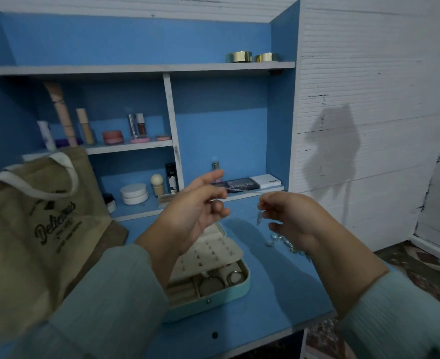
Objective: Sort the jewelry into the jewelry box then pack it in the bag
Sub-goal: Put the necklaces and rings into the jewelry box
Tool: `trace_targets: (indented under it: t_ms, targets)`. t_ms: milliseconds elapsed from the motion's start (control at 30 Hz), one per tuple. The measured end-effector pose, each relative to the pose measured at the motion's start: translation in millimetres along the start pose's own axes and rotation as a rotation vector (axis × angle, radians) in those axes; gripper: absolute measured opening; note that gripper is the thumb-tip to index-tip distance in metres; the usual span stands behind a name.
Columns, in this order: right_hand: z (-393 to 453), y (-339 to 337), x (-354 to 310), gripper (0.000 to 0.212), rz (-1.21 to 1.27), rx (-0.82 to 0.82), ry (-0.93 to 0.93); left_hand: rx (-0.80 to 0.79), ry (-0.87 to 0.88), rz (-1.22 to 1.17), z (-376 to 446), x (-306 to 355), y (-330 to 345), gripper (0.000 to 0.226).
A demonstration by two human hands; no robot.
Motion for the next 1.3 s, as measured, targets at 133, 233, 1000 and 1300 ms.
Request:
trace_targets:
  t_ms: [133, 233, 1000, 1300]
  targets:
    - [4.6, 35.0, 0.2, 0.022, 0.187, -0.101, 0.121, 0.151, -0.015, -0.005, 16.1, 4.5, -29.3, 0.023]
    - [7.0, 62.6, 0.9, 0.021, 0.330, -0.212, 0.202, 0.225, -0.053, 0.065, 29.9, 0.1, -47.9, 0.020]
    - [79.1, 143.7, 46.9, 0.019, -1.006, -0.277, -0.155, 0.359, -0.096, 0.809, 115.7, -72.1, -129.4, 0.023]
    - [93.3, 161.6, 56.0, 0.028, -1.049, -0.320, -0.249, 0.206, -0.088, 1.223, 134.3, -76.4, -121.6, 0.024]
Point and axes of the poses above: each hand's wrist, its own z-axis towards the middle knuckle, its own y-axis out of the palm, x = y × z, the point moved 5 cm from there along z, towards the middle knuckle, and after that the axes turned 15 degrees about x, right-handed, at the moved point
